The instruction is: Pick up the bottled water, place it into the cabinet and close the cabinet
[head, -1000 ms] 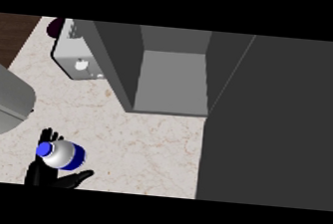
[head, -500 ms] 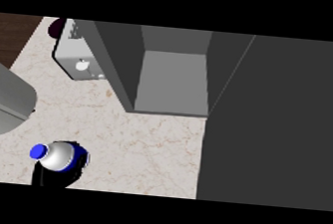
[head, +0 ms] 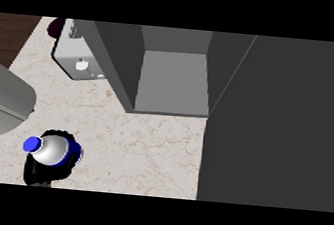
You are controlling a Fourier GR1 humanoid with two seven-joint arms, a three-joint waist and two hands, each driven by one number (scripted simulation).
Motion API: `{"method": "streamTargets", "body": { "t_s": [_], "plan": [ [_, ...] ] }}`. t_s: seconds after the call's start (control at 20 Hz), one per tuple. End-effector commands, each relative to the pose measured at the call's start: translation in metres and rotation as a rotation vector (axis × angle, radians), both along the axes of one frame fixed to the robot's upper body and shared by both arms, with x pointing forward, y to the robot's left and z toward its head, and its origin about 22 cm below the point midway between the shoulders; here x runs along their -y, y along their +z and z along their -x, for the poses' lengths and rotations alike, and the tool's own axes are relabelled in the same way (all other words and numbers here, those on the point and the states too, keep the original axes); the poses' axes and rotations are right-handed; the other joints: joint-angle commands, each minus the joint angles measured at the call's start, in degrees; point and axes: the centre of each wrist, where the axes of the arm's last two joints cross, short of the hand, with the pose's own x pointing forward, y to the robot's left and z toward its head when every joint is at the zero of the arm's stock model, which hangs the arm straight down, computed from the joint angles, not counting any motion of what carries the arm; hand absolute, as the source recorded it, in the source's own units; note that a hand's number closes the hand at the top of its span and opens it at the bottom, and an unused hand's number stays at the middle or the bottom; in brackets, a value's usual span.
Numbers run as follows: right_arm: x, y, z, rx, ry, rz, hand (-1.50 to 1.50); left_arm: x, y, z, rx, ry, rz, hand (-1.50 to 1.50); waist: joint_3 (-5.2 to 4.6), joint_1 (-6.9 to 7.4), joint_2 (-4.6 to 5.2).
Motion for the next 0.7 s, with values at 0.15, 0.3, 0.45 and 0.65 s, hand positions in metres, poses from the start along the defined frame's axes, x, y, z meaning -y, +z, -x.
{"method": "streamTargets", "body": {
  "t_s": [0.15,0.3,0.45,0.65],
  "plan": [
    [-0.019,0.039,0.009,0.076,0.031,0.005,-1.5,-0.02,0.016,-0.019,0.086,-0.118,-0.062,1.5,0.06,0.29,-0.14],
    [-0.029,0.052,0.008,0.068,0.031,-0.008,-1.5,-0.012,0.032,-0.041,0.051,-0.141,-0.089,1.5,0.05,0.65,-0.12],
    [-0.015,0.042,0.01,0.057,0.035,0.002,-1.5,0.019,0.045,-0.054,0.052,-0.214,-0.059,1.5,0.16,0.65,-0.39],
    [-0.014,0.035,0.012,0.062,0.021,-0.001,-1.5,0.053,0.064,-0.063,0.097,-0.249,-0.095,1.5,0.17,0.68,-0.39]
  ]
}}
